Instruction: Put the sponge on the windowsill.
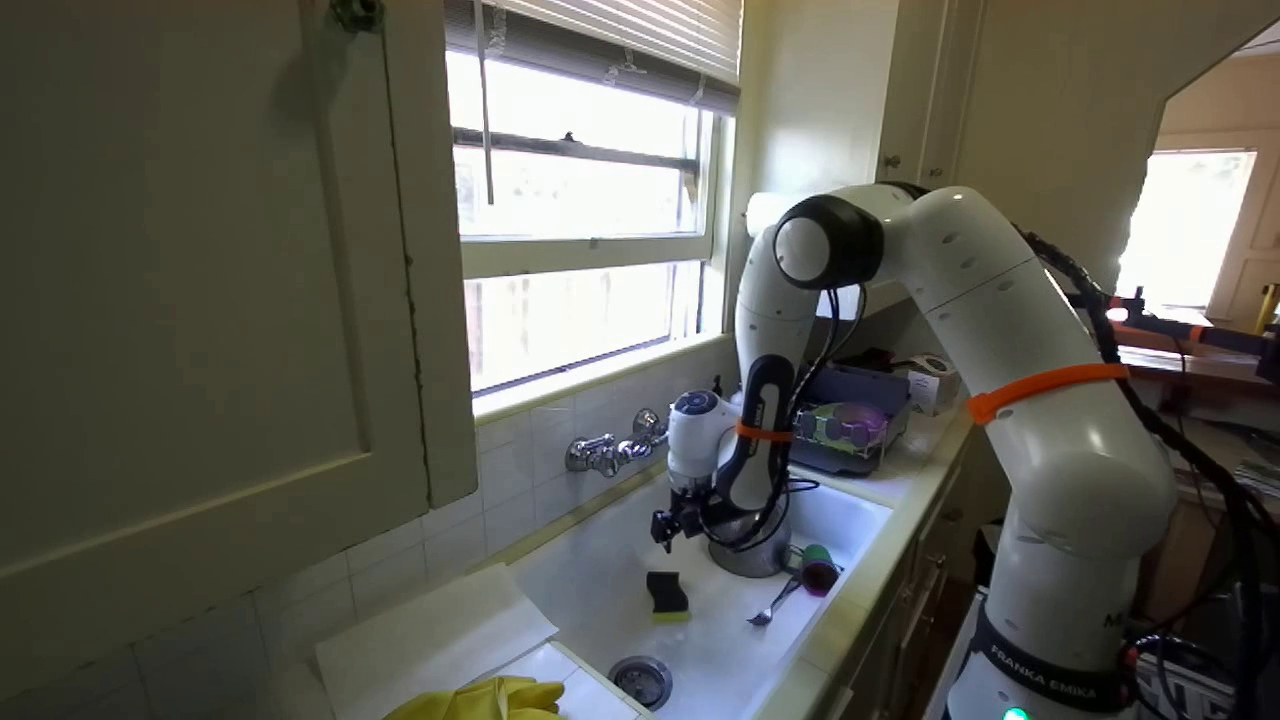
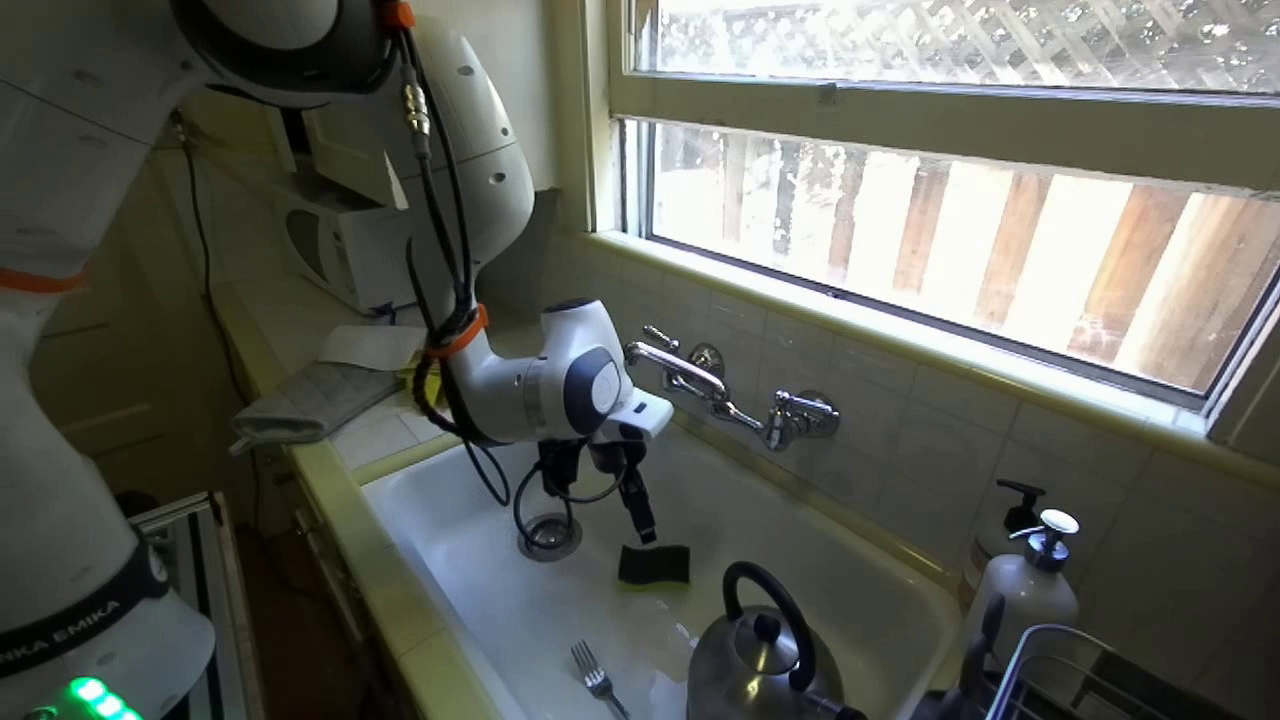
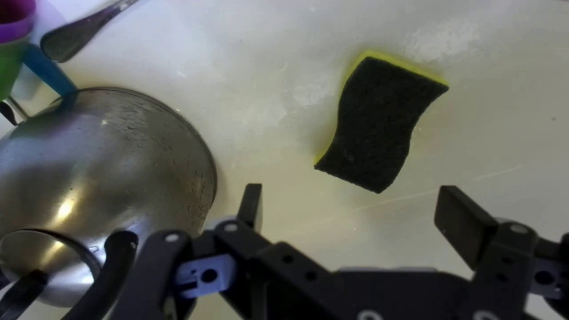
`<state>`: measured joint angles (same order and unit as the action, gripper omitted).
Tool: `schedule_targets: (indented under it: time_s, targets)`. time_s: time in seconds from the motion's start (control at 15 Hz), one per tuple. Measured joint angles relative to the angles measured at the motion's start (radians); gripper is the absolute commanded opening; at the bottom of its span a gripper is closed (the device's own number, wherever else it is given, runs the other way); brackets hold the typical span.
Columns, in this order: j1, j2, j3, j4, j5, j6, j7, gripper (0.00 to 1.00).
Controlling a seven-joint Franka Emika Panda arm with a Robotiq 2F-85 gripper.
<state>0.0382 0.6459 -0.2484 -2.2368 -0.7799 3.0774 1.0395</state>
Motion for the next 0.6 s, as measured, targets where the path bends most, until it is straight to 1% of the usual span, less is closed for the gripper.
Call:
schedule_targets:
  time_s: [0.2,0.4,0.6]
  targets:
    - [0.026,0.056,-0.016,0.038,0.0,0.03,0.018,1.0]
    - [0.027,0.105,-0.017,0.058,0.004,0.063,0.034,1.0]
    - [0.026,0.155,-0.026,0.081,0.008,0.124,0.055,1.0]
